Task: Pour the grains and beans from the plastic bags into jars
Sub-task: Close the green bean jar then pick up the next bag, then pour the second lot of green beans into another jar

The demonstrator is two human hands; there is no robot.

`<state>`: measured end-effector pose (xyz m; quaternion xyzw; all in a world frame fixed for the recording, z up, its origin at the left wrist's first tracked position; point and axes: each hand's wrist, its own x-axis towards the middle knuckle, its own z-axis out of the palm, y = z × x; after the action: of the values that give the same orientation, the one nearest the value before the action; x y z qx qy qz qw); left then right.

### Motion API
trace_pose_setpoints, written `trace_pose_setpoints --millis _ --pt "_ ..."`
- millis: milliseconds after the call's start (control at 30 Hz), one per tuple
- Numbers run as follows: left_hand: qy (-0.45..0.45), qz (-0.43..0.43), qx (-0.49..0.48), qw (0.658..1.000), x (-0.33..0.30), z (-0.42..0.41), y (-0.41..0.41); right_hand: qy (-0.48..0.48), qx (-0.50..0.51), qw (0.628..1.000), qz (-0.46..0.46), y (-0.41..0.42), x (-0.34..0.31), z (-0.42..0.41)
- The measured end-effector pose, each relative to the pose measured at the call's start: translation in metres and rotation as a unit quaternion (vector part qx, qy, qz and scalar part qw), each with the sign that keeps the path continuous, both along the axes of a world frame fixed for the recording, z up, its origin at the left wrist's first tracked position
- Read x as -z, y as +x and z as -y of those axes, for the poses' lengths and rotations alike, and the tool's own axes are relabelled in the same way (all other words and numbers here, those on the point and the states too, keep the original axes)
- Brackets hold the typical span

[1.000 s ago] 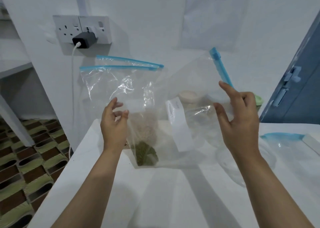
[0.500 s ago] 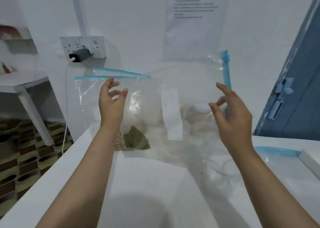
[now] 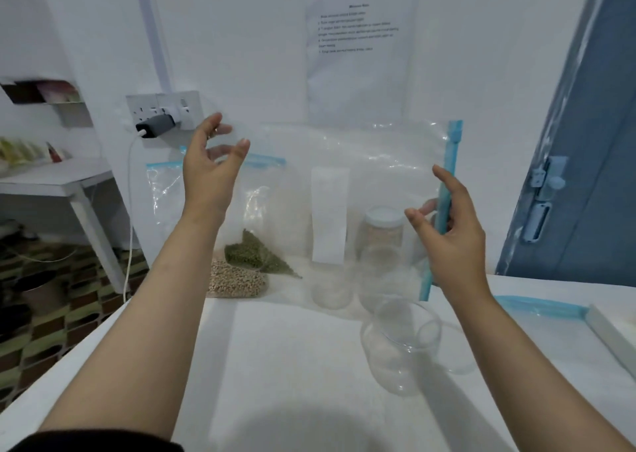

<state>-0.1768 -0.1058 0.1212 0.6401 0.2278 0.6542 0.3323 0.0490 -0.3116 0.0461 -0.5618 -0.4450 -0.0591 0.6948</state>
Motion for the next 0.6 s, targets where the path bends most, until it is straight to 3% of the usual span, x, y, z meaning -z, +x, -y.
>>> trace_pose_setpoints --millis 600 --pt "0.066 -0.055 -0.025 0.996 -0.024 0.010 0.014 -0.003 -0.057 0.998 -0.018 0.004 0.024 0.023"
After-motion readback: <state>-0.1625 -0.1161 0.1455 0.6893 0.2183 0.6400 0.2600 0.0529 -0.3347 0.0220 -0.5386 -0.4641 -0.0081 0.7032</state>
